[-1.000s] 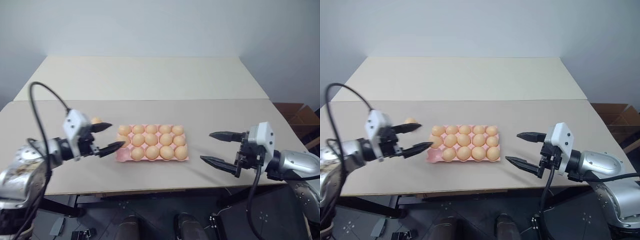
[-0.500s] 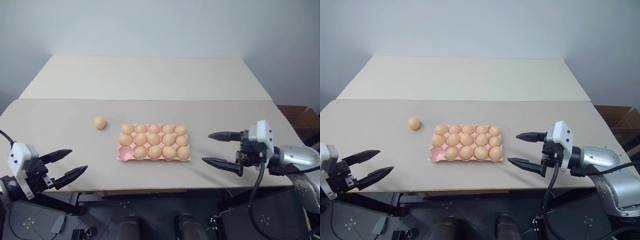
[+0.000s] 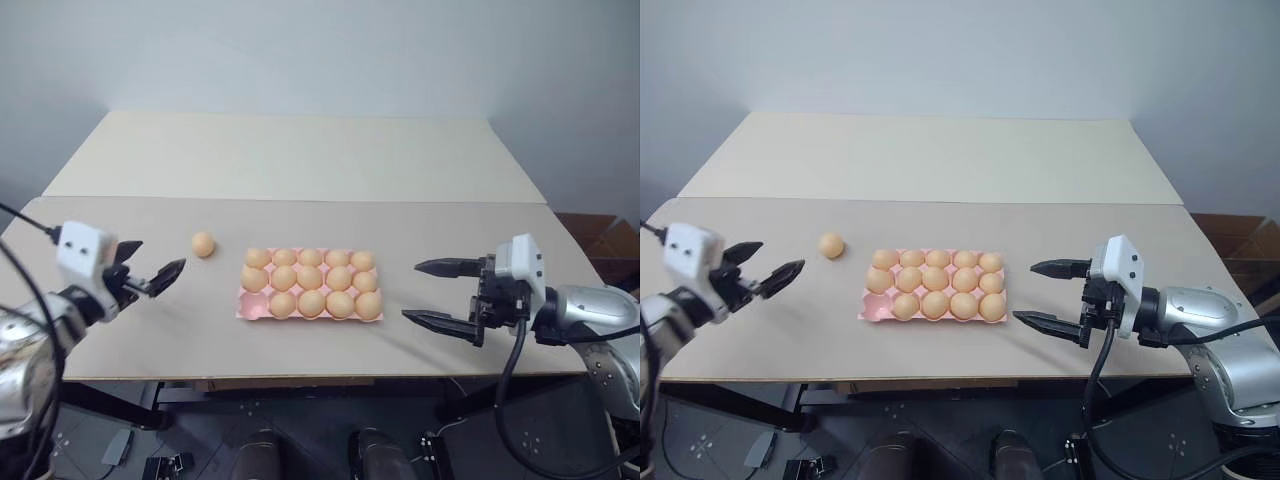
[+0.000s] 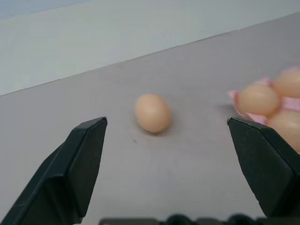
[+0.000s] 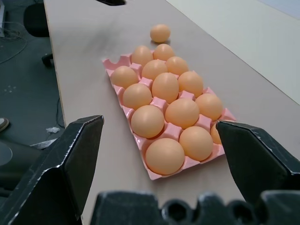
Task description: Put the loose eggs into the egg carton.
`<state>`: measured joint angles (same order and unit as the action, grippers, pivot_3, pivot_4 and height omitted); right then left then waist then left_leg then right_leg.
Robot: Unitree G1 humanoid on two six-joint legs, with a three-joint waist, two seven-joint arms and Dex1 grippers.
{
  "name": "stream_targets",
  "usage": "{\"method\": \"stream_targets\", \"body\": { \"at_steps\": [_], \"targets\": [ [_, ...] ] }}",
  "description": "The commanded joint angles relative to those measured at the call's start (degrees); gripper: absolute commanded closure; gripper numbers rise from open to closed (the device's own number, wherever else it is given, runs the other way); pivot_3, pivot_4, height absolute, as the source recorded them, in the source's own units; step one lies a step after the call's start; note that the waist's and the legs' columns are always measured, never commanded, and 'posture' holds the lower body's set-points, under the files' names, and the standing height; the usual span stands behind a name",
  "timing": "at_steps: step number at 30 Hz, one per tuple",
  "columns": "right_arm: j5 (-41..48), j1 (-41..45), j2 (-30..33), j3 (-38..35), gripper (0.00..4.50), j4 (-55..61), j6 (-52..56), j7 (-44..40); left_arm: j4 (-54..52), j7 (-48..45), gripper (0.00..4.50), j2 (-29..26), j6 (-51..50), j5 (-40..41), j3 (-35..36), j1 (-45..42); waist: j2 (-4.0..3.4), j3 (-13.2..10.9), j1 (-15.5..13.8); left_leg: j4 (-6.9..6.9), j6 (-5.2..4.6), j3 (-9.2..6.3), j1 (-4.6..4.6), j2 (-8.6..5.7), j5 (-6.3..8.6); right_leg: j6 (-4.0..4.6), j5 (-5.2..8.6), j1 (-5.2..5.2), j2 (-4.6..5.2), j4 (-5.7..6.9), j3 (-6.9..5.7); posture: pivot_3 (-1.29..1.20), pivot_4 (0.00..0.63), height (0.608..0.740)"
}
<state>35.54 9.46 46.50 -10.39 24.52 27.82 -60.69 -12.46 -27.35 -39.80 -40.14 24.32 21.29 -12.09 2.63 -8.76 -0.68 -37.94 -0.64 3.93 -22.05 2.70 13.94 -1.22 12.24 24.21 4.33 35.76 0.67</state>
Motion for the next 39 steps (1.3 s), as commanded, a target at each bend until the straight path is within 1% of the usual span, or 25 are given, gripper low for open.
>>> {"method": "stream_targets", "body": {
  "at_steps": [1,4,8,11,14,17,18,19,22,26,28,31,33,34,36,38,39],
  "targets": [
    [0.4,1.1,-0.1,-0.7,0.0,2.0,-1.3,0.8,6.0,6.4,0.03,2.3,-4.3,-2.6,-3.2,-8.5,0.03,0.0,0.2,0.0,0.0,0.0,-0.05,0.01,0.0,-0.02,-0.02,0.04,-0.03,-0.05,0.0,0.0,0.15,0.74],
    [0.5,1.1,-0.3,-0.6,0.0,2.8,-1.4,1.4,14.8,9.9,0.03,4.8,-6.2,-6.3,-7.7,-16.4,0.04,0.0,0.2,0.0,-0.01,-0.06,-0.12,-0.01,0.0,-0.04,-0.03,0.06,-0.05,-0.06,-0.05,0.0,0.15,0.74],
    [0.8,0.8,-0.6,-0.7,0.0,4.0,-1.3,2.4,25.5,12.3,0.03,8.1,-6.6,-8.8,-10.3,-23.8,0.05,0.0,0.2,0.0,-0.01,-0.07,-0.15,-0.05,0.01,-0.06,-0.03,0.07,-0.04,-0.05,-0.06,0.0,0.15,0.74],
    [1.0,0.6,-0.8,-1.0,0.0,4.7,-1.0,3.3,29.2,12.1,0.65,8.9,-6.3,-9.8,-11.4,-26.2,0.06,0.0,0.3,0.0,-0.01,-0.07,-0.18,-0.07,0.01,-0.08,-0.04,0.08,-0.02,-0.06,-0.07,0.0,0.15,0.74],
    [1.1,0.2,-1.3,-1.5,0.0,5.3,-0.6,4.8,29.8,12.6,1.62,9.5,-6.3,-9.7,-10.9,-27.1,0.06,0.0,0.4,0.0,-0.01,-0.09,-0.19,-0.06,0.01,-0.08,-0.04,0.09,-0.01,-0.06,-0.08,0.0,0.15,0.74],
    [1.6,0.0,-1.6,-1.7,0.0,5.8,-0.3,6.1,28.0,10.3,2.56,8.5,-5.2,-9.3,-11.3,-26.3,0.06,0.0,0.4,0.0,-0.01,-0.09,-0.18,-0.06,0.01,-0.08,-0.04,0.08,0.0,-0.05,-0.08,0.0,0.15,0.74],
    [1.7,-0.1,-1.7,-1.8,0.0,6.0,-0.3,6.3,25.8,9.3,2.77,7.8,-5.1,-9.3,-11.6,-25.6,0.06,0.0,0.4,0.0,-0.01,-0.09,-0.18,-0.06,0.01,-0.08,-0.05,0.08,0.0,-0.04,-0.08,0.0,0.15,0.74],
    [1.9,-0.3,-1.8,-1.9,0.0,6.1,-0.2,6.6,24.3,8.7,2.83,7.4,-5.1,-9.3,-11.8,-25.1,0.06,0.0,0.4,0.0,0.0,-0.08,-0.18,-0.07,0.0,-0.08,-0.05,0.09,0.01,-0.04,-0.08,0.0,0.15,0.74],
    [2.3,-1.0,-1.8,-2.1,0.0,6.8,-0.1,7.6,14.4,0.9,2.83,2.4,-2.6,-7.6,-11.7,-19.5,0.05,0.0,0.8,0.0,0.0,-0.07,-0.22,-0.04,0.01,-0.08,-0.04,0.13,0.0,-0.05,-0.05,0.0,0.15,0.74],
    [2.4,-2.3,-2.0,-2.0,0.0,7.7,-0.3,8.3,1.0,-19.0,2.83,-6.2,3.3,-0.1,-10.4,-7.6,0.03,0.0,1.3,0.03,0.04,-0.04,-0.18,0.03,0.05,-0.01,0.01,0.16,0.03,-0.03,-0.05,0.0,0.15,0.74],
    [2.2,-2.4,-2.1,-1.5,0.0,7.7,-0.4,8.7,-3.0,-25.5,2.83,-8.5,5.2,2.9,-10.4,-3.3,0.01,0.0,1.3,0.03,0.04,-0.01,-0.17,0.05,0.05,0.03,0.03,0.16,0.04,-0.03,-0.05,0.0,0.15,0.74],
    [2.3,-2.2,-2.3,-1.1,0.0,7.8,-0.3,9.1,-5.4,-28.3,2.83,-9.0,6.4,3.7,-11.8,-0.4,0.0,0.0,0.5,0.02,0.05,0.01,-0.15,0.03,0.01,0.06,0.05,0.15,0.06,-0.03,-0.06,0.0,0.15,0.74],
    [2.4,-2.2,-2.3,-1.1,0.0,7.9,-0.3,9.2,-4.8,-29.3,2.83,-8.7,7.7,2.9,-13.0,0.3,0.0,0.0,0.1,-0.01,0.03,0.01,-0.08,0.03,-0.01,0.31,0.32,0.09,0.04,-0.01,-0.06,0.0,0.15,0.74],
    [2.4,-2.4,-2.3,-1.1,0.0,7.9,-0.3,9.3,-4.3,-29.5,2.83,-8.3,8.3,2.6,-13.5,0.3,0.0,0.0,0.0,-0.02,0.03,0.01,-0.05,0.03,-0.02,0.14,0.43,0.07,0.03,0.01,-0.06,0.0,0.15,0.74],
    [2.6,-2.8,-2.2,-1.3,0.0,8.2,-0.3,9.3,-3.7,-29.8,2.14,-8.2,8.9,1.7,-14.9,0.4,0.0,0.0,0.0,-0.02,0.03,0.01,-0.04,0.04,-0.03,0.15,0.43,0.07,0.01,0.04,-0.04,0.0,0.15,0.74],
    [2.7,-3.0,-2.1,-1.6,0.0,8.4,-0.2,9.4,-3.4,-29.6,1.62,-7.7,8.2,2.1,-15.5,-0.1,0.0,0.0,0.0,-0.02,0.02,0.01,-0.07,0.04,-0.03,0.08,0.34,0.09,0.0,0.04,-0.04,0.0,0.15,0.74],
    [2.8,-3.0,-2.0,-1.7,0.0,8.5,-0.1,9.5,-3.2,-29.5,1.28,-7.4,8.2,2.3,-15.6,-0.4,0.0,0.0,0.0,-0.02,0.02,0.01,-0.08,0.04,-0.03,-0.01,0.22,0.09,0.0,0.04,-0.04,0.0,0.15,0.74]
  ]
}}
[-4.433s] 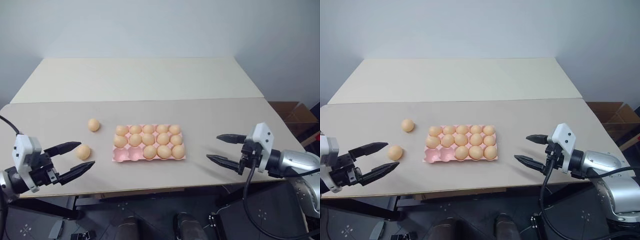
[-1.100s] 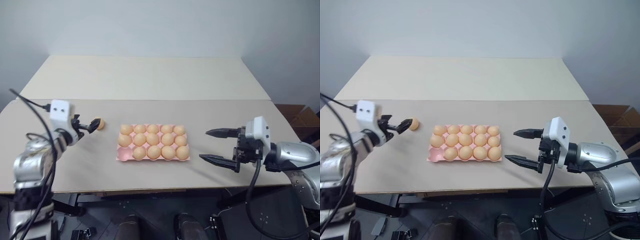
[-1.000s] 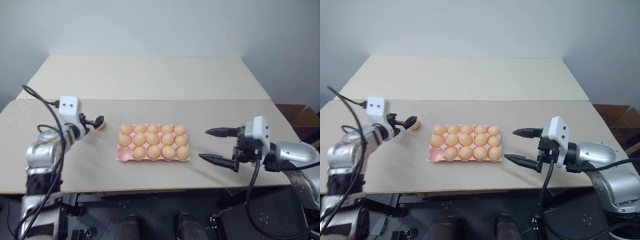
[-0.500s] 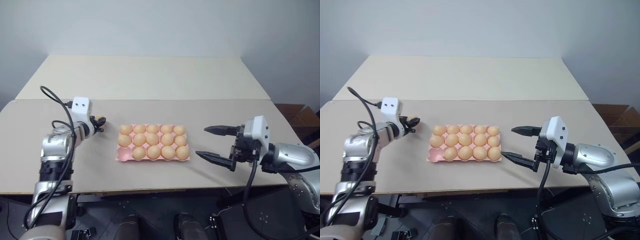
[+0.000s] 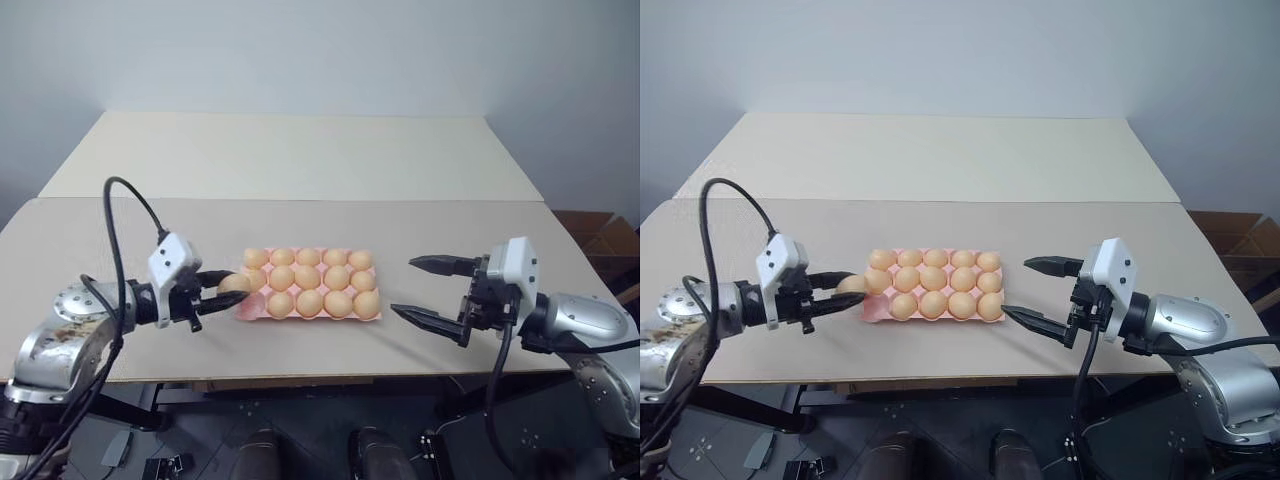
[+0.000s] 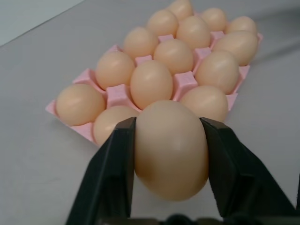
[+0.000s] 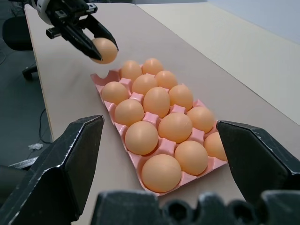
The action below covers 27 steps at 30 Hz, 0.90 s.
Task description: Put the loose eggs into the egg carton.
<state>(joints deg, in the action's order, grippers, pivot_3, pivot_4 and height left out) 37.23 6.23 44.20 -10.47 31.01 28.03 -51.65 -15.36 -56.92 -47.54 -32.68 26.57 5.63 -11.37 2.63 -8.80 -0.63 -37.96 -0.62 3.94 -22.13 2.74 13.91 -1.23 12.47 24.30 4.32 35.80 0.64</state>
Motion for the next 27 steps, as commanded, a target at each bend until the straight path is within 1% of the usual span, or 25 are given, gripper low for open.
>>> {"method": "stream_targets", "body": {
  "at_steps": [1,4,6,11,15,17,18,20,23,27],
  "targets": [
    [1.3,0.2,0.4,-1.8,0.0,2.1,-0.2,0.5,0.0,0.5,0.96,0.7,1.4,-0.2,0.2,-1.3,0.0,0.0,0.0,0.0,-0.01,0.0,-0.02,0.0,0.01,-0.03,-0.1,0.01,0.0,-0.01,0.0,0.0,0.15,0.74],
    [1.4,0.0,0.5,-2.0,0.0,2.4,-0.1,0.7,0.7,1.1,0.01,1.0,2.8,-0.4,1.4,-1.7,0.0,0.0,0.0,0.0,-0.02,-0.01,-0.09,0.0,0.02,0.05,-0.15,0.05,-0.01,-0.03,-0.01,0.0,0.15,0.74],
    [1.5,-0.2,0.6,-2.2,0.0,2.6,-0.1,0.8,0.9,1.2,0.01,0.7,3.9,0.2,3.9,-1.1,0.0,0.0,0.1,0.0,-0.03,-0.02,-0.09,0.0,0.02,0.05,-0.15,0.05,-0.01,-0.04,-0.02,0.0,0.15,0.74],
    [1.6,-0.6,0.9,-2.7,0.0,2.6,-0.2,0.4,1.4,-0.9,0.01,-0.8,5.8,4.2,14.3,3.6,0.0,0.0,0.6,0.0,-0.03,-0.02,-0.07,0.04,0.02,0.05,-0.14,0.07,-0.03,-0.02,-0.03,0.0,0.15,0.74],
    [1.0,-1.0,2.2,-3.2,0.0,0.7,-1.2,-2.6,1.9,-4.1,0.01,-1.5,9.0,5.5,24.0,11.6,-0.02,0.0,0.8,0.0,-0.02,0.01,-0.03,0.07,0.02,0.04,-0.11,0.07,-0.01,-0.03,-0.02,0.0,0.15,0.74],
    [0.8,-1.1,2.9,-3.6,0.0,-0.7,-1.8,-4.1,1.4,-4.8,0.01,-1.8,8.7,5.6,27.0,15.7,-0.01,0.0,0.8,0.0,-0.02,0.01,-0.04,0.07,0.02,0.06,-0.09,0.06,0.01,-0.04,-0.03,0.0,0.15,0.74],
    [0.6,-1.1,3.2,-3.8,0.0,-1.4,-2.0,-4.7,1.2,-4.8,0.01,-2.0,8.4,5.3,28.1,17.5,-0.01,0.0,0.8,0.0,-0.02,0.01,-0.04,0.06,0.03,0.24,0.04,0.06,0.03,-0.04,-0.03,0.0,0.15,0.74],
    [0.1,-1.1,3.7,-4.0,0.0,-2.5,-2.2,-5.5,1.0,-3.8,0.01,-1.8,10.2,3.1,29.2,20.7,-0.01,0.0,0.6,0.0,-0.02,0.03,-0.01,0.08,0.02,0.23,0.2,0.05,0.05,-0.04,-0.01,0.0,0.15,0.74],
    [-0.1,-1.5,4.3,-4.4,0.0,-4.1,-2.4,-6.9,-2.0,-4.6,0.01,0.0,8.3,6.8,33.2,25.8,-0.01,0.0,0.4,0.0,-0.01,0.03,0.0,0.1,0.02,0.25,0.24,0.05,0.05,-0.03,-0.03,0.0,0.15,0.74],
    [-0.9,-2.1,4.8,-4.6,0.0,-5.6,-3.2,-7.9,-5.0,-5.1,0.01,1.1,7.0,10.1,34.8,29.2,-0.01,0.0,0.0,0.01,-0.01,0.04,0.01,0.12,0.03,0.26,0.26,0.05,0.07,-0.03,-0.03,0.0,0.15,0.74]
  ]
}}
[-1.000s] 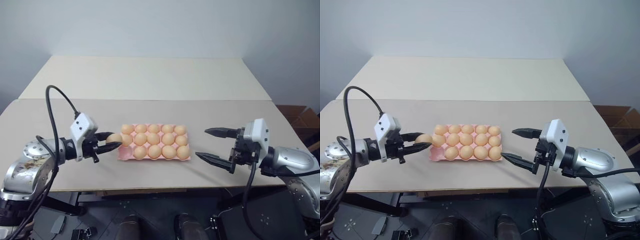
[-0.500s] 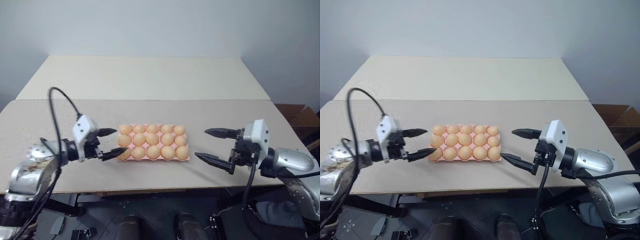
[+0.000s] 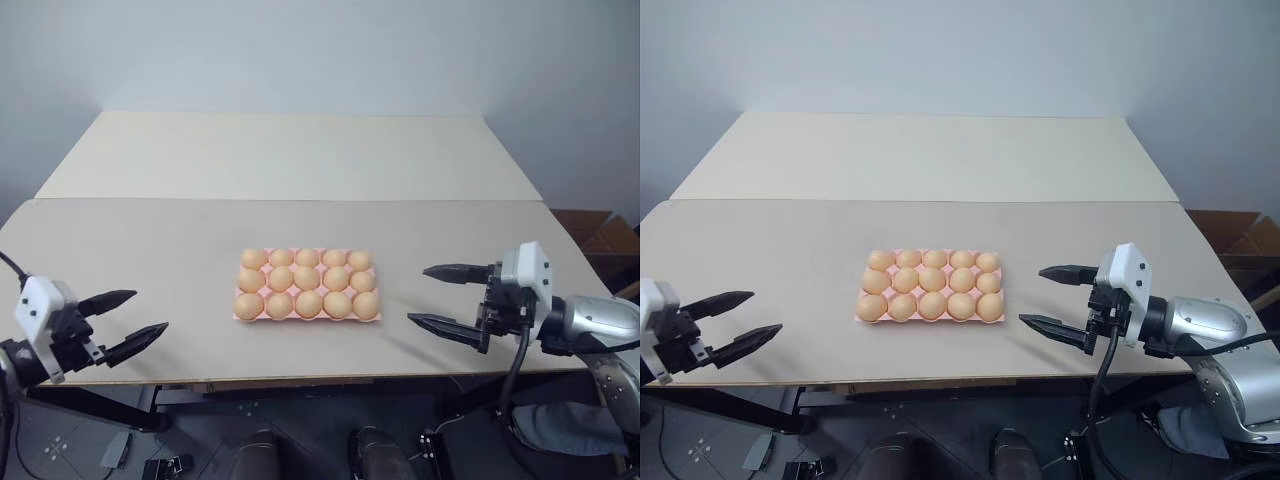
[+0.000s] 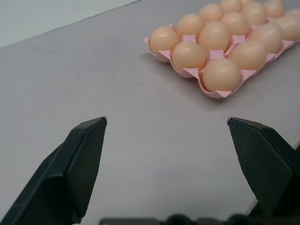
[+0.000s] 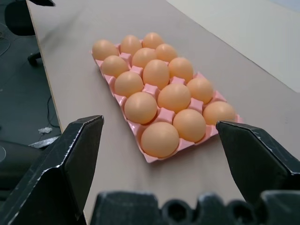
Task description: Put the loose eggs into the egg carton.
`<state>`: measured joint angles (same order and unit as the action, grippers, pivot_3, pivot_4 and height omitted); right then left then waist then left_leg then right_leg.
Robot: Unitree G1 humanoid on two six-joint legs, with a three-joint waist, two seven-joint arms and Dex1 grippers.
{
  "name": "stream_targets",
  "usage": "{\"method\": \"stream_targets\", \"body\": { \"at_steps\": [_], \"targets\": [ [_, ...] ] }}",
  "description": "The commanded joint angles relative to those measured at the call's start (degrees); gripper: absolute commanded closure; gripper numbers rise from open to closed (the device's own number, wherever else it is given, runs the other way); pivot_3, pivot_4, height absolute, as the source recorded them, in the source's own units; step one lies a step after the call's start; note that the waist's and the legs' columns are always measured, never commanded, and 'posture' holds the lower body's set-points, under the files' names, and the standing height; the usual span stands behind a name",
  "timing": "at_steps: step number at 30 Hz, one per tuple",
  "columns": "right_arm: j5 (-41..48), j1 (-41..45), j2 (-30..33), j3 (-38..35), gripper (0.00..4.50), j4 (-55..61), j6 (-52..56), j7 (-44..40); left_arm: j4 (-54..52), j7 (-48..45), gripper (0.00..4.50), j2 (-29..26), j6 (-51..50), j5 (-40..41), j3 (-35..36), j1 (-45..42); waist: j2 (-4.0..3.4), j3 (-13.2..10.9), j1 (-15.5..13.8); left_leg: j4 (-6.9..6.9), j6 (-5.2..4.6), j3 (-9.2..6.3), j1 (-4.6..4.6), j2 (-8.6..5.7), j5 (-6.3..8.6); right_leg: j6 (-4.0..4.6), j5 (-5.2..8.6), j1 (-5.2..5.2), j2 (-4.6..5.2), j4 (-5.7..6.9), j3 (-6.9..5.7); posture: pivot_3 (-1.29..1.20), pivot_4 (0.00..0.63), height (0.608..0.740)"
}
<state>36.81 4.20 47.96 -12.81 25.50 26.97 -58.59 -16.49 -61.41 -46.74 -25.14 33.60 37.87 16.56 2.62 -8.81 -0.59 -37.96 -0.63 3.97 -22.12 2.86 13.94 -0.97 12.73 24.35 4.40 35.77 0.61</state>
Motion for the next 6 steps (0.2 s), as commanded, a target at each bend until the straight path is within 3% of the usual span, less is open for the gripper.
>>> {"method": "stream_targets", "body": {
  "at_steps": [1,6],
  "targets": [
    [-0.6,-0.1,1.1,-2.3,0.0,-0.4,-2.3,-1.2,-4.7,-0.2,0.01,0.5,-0.8,3.5,2.7,1.8,0.0,0.0,-0.1,0.0,0.0,0.0,0.0,0.0,0.0,-0.02,0.01,0.01,0.0,0.0,0.0,0.0,0.15,0.74],
    [-0.9,0.6,1.8,-2.2,0.0,-1.2,-2.4,-1.6,-6.1,-0.4,0.01,-0.1,-2.0,5.4,2.2,2.3,0.0,0.0,0.0,0.0,0.0,0.02,0.01,-0.02,0.0,-0.02,0.01,0.0,-0.05,0.01,0.02,0.0,0.15,0.74]
  ]
}}
